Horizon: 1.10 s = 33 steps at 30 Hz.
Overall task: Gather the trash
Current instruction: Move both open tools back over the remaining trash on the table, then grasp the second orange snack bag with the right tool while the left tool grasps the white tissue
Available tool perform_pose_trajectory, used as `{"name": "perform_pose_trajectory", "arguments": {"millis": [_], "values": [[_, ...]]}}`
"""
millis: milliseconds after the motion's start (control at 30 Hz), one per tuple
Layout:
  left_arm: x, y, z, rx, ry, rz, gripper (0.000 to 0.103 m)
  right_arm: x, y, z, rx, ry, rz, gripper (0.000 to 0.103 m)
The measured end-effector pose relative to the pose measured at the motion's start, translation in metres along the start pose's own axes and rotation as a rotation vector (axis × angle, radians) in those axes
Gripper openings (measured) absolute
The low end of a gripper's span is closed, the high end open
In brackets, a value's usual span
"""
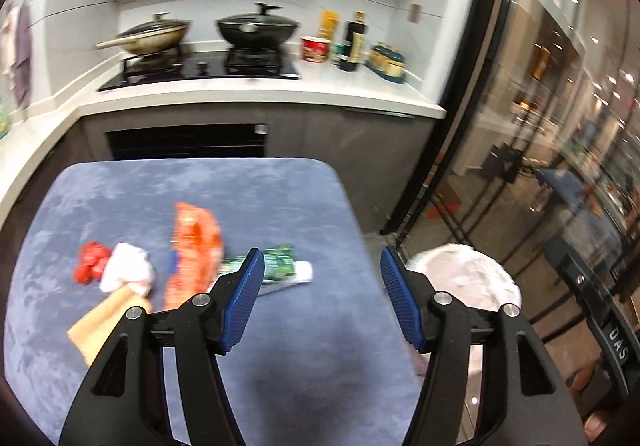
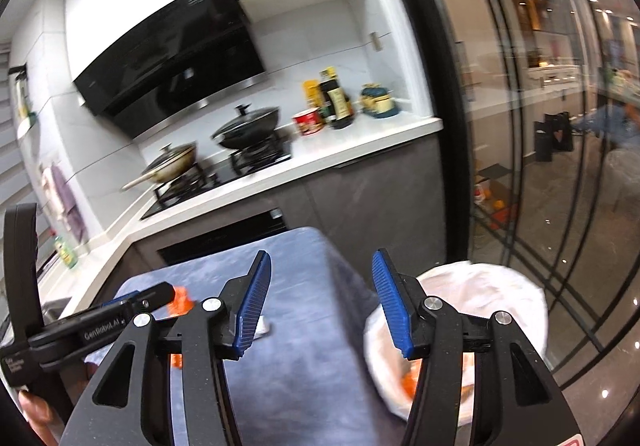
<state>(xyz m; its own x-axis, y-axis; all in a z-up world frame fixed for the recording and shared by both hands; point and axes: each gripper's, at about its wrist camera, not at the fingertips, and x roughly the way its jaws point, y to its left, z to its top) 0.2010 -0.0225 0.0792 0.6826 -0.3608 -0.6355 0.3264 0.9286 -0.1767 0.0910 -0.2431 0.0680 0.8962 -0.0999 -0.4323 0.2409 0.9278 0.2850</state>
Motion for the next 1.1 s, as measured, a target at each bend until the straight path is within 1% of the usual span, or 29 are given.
{"name": "perform_pose_trajectory", "arguments": {"millis": [167,333,467,667,867,1100], "values": [[-0.009,0.044,-0.003,-0.045,-0.004,0.060,0.059,0.015,0.040,-0.013,-0.033,0.043,0.053,0.052],[-0.016,0.091,-0.010,-0.100,0.003,0.114,0.062,0.030,0.076,-0.031,-0.062,0.090,0.100,0.052],[-0.016,0.128,-0.019,-0.140,0.020,0.151,0.062,0.045,0.105,-0.046,-0.081,0.131,0.130,0.052],[-0.013,0.171,-0.033,-0.191,0.049,0.191,0.062,0.073,0.140,-0.071,-0.107,0.197,0.159,0.052],[0.000,0.203,-0.043,-0.228,0.083,0.217,0.062,0.101,0.169,-0.096,-0.135,0.263,0.173,0.052],[0.018,0.222,-0.051,-0.245,0.121,0.224,0.062,0.133,0.187,-0.118,-0.142,0.327,0.169,0.052]]}}
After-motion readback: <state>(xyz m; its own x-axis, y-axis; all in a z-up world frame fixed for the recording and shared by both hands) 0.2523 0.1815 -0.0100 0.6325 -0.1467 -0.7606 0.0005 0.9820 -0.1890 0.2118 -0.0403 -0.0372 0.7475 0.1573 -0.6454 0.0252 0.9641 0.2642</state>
